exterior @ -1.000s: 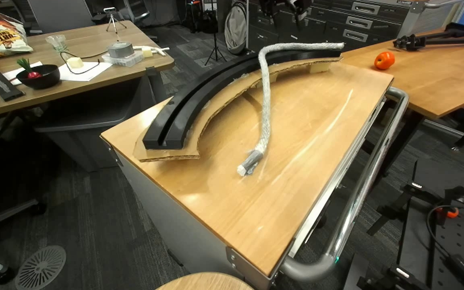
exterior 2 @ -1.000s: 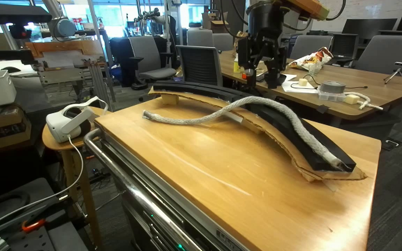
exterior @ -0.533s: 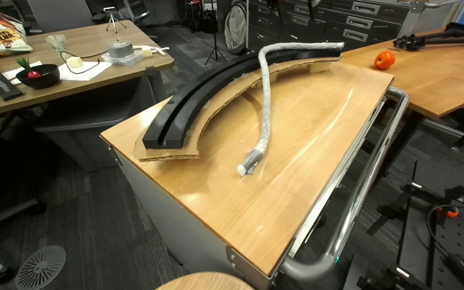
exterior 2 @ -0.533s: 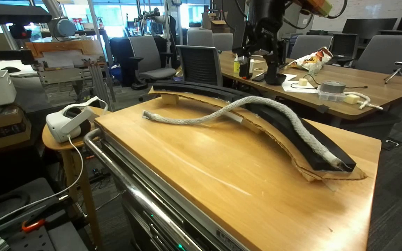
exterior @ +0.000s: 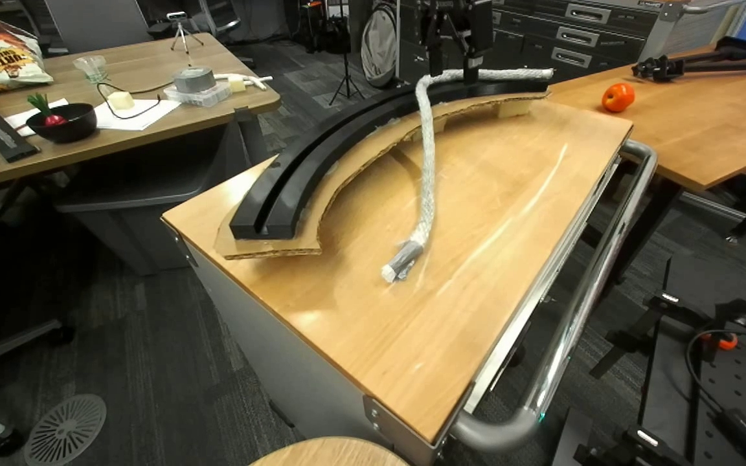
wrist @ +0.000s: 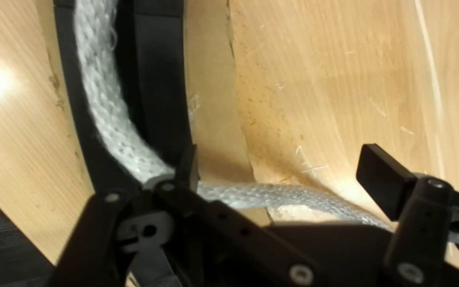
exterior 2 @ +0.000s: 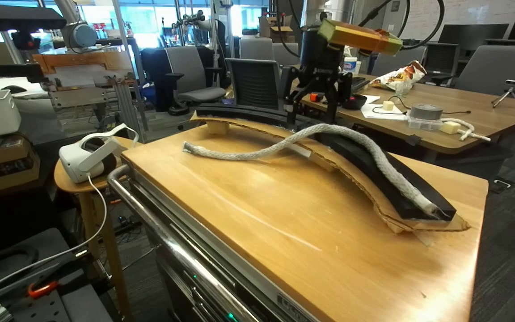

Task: Place the rope along the middle of the black object

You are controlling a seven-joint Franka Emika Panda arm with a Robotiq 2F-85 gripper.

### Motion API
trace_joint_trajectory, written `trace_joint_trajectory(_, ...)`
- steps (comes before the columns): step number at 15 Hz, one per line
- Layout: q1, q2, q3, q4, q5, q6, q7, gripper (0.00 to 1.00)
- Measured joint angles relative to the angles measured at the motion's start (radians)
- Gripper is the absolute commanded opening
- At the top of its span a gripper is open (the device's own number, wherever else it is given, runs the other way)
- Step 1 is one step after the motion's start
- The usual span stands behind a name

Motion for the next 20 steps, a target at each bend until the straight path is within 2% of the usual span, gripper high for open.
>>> trace_joint_trajectory(5,0.001,0.007,-0.001,-0.003,0.000,0.020,0.023,1.00)
trace_joint_trajectory(9,0.037,-0.025,0.000,-0.113,-0.036,0.258,0.191,1.00)
trace_joint_trajectory(12,0.083,-0.096,-0.003,-0.270,-0.168,0.454,0.344,1.00)
trace_joint_trajectory(16,0.113,-0.227,-0.041,-0.487,-0.460,0.635,0.575,1.00)
trace_joint_trajectory(18,0.116,-0.307,-0.080,-0.598,-0.629,0.663,0.629,1.00)
trace_joint_trajectory(20,0.096,-0.370,-0.090,-0.684,-0.668,0.636,0.603,1.00)
